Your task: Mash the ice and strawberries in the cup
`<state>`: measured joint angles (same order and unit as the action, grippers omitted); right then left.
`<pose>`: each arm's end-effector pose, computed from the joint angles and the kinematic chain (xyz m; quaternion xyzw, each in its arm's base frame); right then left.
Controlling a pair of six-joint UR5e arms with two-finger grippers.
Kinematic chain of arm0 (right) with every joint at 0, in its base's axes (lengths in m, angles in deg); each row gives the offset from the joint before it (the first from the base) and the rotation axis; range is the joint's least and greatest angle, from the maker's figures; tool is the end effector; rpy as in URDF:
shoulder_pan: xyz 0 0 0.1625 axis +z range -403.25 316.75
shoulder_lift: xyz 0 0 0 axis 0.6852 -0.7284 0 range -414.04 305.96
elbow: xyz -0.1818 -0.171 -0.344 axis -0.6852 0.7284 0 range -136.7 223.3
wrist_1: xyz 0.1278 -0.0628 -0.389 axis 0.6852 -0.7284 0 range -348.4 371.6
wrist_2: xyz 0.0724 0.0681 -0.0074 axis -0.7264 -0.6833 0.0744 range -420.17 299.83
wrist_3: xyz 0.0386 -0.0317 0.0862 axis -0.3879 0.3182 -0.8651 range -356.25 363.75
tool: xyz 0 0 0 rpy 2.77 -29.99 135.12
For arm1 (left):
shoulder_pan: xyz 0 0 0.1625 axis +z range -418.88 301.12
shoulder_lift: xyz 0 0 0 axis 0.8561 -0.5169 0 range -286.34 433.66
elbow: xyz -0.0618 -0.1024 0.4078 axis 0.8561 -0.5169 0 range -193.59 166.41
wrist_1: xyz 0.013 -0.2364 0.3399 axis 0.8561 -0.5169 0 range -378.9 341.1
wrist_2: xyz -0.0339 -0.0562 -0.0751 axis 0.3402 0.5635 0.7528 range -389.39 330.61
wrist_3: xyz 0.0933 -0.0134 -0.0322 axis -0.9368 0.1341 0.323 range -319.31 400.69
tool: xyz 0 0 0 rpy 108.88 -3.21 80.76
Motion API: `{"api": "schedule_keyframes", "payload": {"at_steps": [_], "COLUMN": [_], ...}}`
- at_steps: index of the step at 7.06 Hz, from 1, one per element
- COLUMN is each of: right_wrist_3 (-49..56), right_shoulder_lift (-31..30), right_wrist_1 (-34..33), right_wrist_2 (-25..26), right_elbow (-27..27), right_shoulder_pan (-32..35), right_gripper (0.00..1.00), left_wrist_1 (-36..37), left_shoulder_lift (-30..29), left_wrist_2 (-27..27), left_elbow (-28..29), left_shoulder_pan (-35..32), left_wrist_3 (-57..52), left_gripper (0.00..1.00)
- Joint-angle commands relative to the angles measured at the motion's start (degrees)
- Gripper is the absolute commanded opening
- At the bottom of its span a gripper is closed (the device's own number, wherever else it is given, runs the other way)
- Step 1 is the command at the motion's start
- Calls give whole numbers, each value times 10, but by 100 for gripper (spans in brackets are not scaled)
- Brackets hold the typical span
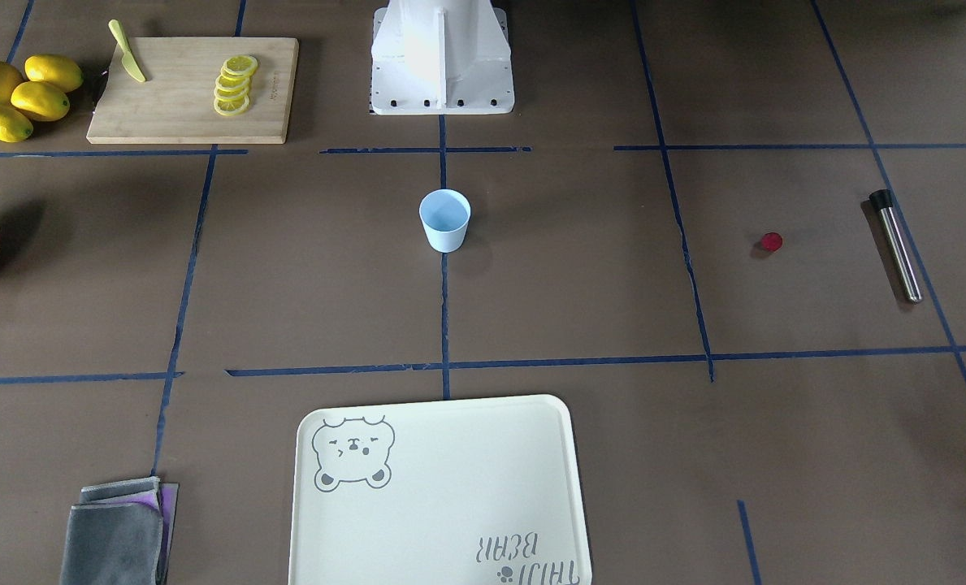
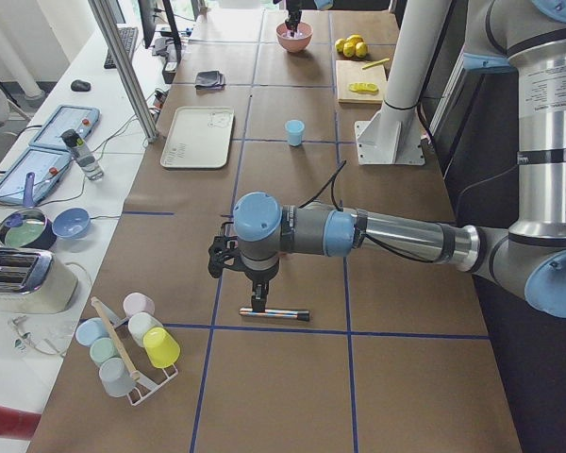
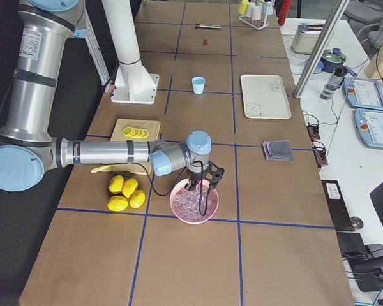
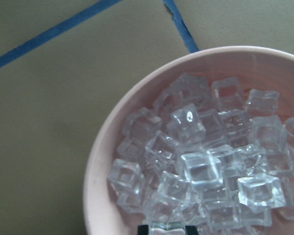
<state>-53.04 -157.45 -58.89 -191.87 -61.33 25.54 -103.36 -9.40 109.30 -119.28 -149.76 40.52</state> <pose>-0.0869 -0.4093 0.6019 -0.0897 -0.3778 0.2199 0.8949 -0.0653 -0.4386 0.5848 0.0293 0.4118 0.0059 0.9108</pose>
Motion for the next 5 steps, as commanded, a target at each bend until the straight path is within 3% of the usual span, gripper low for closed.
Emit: {"api": "schedule_keyframes", "payload": {"at_steps": [1,3,5], "right_wrist_3": [-26,-112,-240], "right_shoulder_lift": [1,42,142], "right_wrist_1": [-1,-2,-5], "right_wrist_2": [-5,-8,0], "right_elbow": [-77,-133,-133], "right_shoulder_pan": [-2,-57,-128], "right_gripper": [0,0,0], "left_wrist_1": [0,0,0], "left_shoulder_lift": [0,0,0], "left_wrist_2": [0,0,0], "left_elbow": [0,0,0], "left_shoulder_pan": [0,0,0], "left_wrist_3": [-3,-3,-3], "left_gripper": [100,100,100]}}
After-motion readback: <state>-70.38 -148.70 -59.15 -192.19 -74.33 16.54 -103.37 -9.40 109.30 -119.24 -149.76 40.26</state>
